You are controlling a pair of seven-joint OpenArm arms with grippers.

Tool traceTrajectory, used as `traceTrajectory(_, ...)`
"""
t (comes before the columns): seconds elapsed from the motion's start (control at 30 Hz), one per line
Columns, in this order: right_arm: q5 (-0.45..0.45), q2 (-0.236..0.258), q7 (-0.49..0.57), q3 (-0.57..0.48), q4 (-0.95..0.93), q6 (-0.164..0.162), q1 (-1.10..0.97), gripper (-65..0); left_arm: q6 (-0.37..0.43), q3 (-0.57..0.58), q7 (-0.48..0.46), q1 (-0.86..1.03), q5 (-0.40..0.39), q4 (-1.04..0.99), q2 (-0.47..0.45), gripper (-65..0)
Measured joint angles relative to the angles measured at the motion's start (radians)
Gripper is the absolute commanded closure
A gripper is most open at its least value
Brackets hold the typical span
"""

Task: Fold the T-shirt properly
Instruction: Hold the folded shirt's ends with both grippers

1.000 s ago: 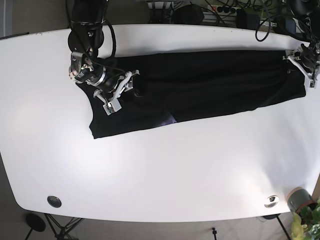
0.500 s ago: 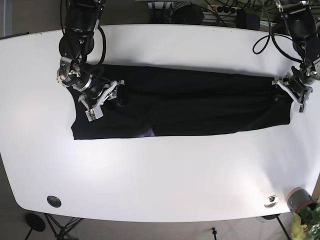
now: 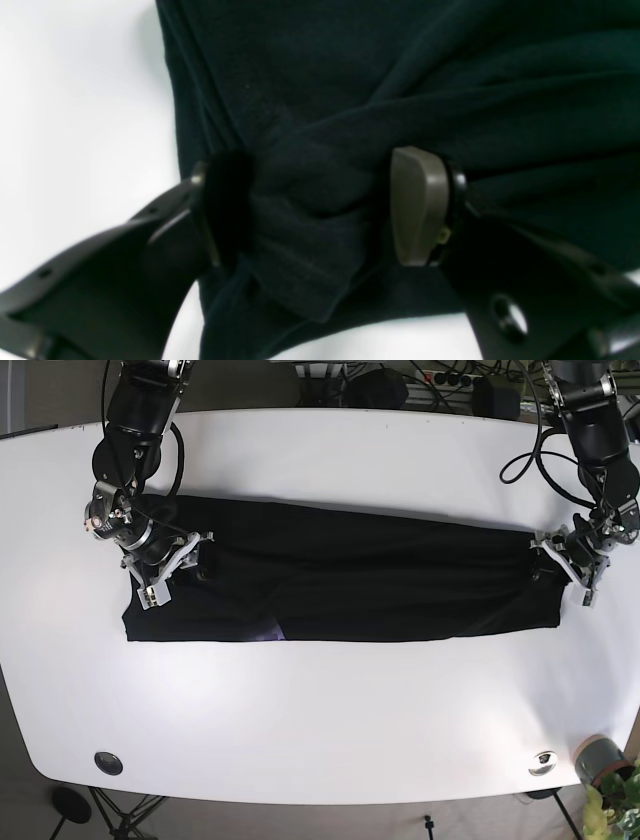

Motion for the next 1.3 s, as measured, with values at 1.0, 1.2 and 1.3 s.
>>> traceTrajectory(1.0, 0.002, 0.001, 0.002, -0.002, 0.000, 0.000, -0.002, -30.6, 0.009, -0.314, 0.337, -0.031, -0.136, 0.053, 0.068, -50.7)
traceTrajectory(1.2, 0.002, 0.001, 0.000, -0.002, 0.000, 0.000, -0.001, -30.6, 0.009, -0.313, 0.322, -0.053, -0.145, -0.011, 0.063, -50.7)
traceTrajectory(1.3, 0.002, 0.001, 0.000, -0.002, 0.001, 0.000, -0.001, -30.6, 0.009, -0.284, 0.311, -0.051, -0.153, -0.015, 0.057, -50.7)
